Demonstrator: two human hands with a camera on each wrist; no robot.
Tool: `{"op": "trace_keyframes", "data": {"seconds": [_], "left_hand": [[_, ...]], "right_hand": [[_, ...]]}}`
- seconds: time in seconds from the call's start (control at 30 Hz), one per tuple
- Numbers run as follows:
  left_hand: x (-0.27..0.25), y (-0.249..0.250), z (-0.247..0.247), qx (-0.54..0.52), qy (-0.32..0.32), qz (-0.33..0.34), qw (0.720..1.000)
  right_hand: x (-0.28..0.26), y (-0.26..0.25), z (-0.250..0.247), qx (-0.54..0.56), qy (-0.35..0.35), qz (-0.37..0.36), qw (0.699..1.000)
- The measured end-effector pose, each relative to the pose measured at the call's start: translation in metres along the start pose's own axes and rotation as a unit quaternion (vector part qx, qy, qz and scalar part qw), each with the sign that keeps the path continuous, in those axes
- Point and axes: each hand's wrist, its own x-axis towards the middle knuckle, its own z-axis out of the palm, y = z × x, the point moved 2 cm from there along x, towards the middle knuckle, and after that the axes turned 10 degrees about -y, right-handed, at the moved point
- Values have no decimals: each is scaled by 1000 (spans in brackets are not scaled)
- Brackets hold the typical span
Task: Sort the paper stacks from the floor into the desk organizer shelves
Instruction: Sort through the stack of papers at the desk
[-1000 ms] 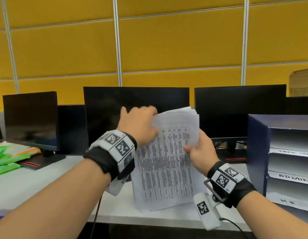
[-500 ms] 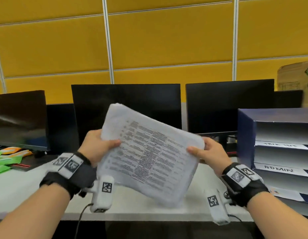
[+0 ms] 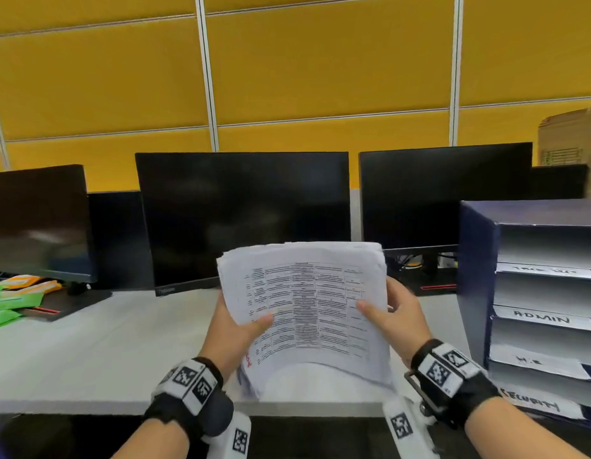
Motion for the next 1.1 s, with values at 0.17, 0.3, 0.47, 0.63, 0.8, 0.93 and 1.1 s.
{"op": "trace_keyframes", "data": {"seconds": [0.17, 0.3, 0.47, 0.63, 0.8, 0.93, 1.1], "left_hand": [[6, 11, -16, -28, 66, 10, 997], [6, 23, -24, -17, 71, 29, 997], [2, 19, -29, -30, 77, 10, 997], [0, 28, -23, -70, 98, 37, 992], [6, 32, -15, -29, 89, 42, 995], [4, 21, -20, 0, 85, 23, 996], [0, 18, -17, -16, 67, -12, 998]], "right_hand": [[6, -15, -6, 16, 32, -42, 998], [8, -22, -4, 7, -1, -57, 998], [11, -17, -6, 25, 26, -43, 998], [8, -24, -2, 18, 70, -69, 995], [9, -29, -1, -7, 88, -80, 993], [9, -16, -6, -8, 66, -50, 997], [7, -14, -8, 1, 60, -31, 998]]}}
